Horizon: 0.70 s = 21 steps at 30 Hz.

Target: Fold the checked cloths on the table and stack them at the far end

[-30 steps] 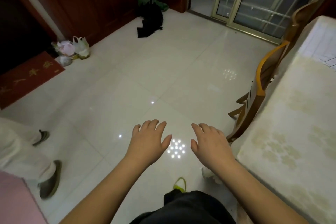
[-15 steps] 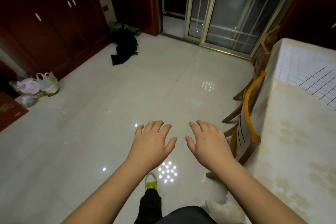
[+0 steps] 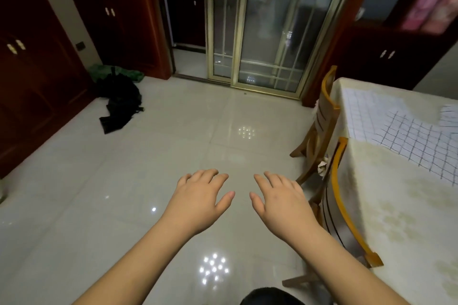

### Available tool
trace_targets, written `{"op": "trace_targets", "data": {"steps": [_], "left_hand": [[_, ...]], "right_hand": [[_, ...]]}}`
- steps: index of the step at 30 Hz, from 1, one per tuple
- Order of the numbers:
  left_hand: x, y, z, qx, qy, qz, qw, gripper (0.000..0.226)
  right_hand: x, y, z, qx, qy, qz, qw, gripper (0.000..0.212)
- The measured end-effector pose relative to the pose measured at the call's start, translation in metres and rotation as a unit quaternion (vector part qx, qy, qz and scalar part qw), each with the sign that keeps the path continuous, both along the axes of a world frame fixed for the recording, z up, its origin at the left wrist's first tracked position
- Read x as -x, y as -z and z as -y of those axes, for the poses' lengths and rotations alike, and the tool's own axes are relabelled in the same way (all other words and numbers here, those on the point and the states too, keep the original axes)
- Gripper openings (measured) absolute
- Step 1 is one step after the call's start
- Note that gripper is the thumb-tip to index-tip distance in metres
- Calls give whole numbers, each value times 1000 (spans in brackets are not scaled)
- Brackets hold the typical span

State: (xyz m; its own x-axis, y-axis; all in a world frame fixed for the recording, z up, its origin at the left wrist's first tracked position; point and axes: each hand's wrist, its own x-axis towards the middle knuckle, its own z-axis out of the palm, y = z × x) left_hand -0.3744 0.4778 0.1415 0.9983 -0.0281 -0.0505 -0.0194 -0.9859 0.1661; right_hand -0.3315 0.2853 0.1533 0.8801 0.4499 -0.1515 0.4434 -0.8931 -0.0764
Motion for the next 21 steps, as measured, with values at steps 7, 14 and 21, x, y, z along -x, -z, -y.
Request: {"op": "trace_targets", "data": {"steps": [7,14,21], "left_hand": [[-91,12,-14,-41,28,15,999,51],[-214,16,0,-33,88,19,995,74],[-353,2,31,-11,119,6,993,80]], "right_hand": [[-76,3,-7,-7,48,1,999,57],[-183,16,5,-49,84,10,995,57],[-314,19,28,-73,133,34,988,72]]}}
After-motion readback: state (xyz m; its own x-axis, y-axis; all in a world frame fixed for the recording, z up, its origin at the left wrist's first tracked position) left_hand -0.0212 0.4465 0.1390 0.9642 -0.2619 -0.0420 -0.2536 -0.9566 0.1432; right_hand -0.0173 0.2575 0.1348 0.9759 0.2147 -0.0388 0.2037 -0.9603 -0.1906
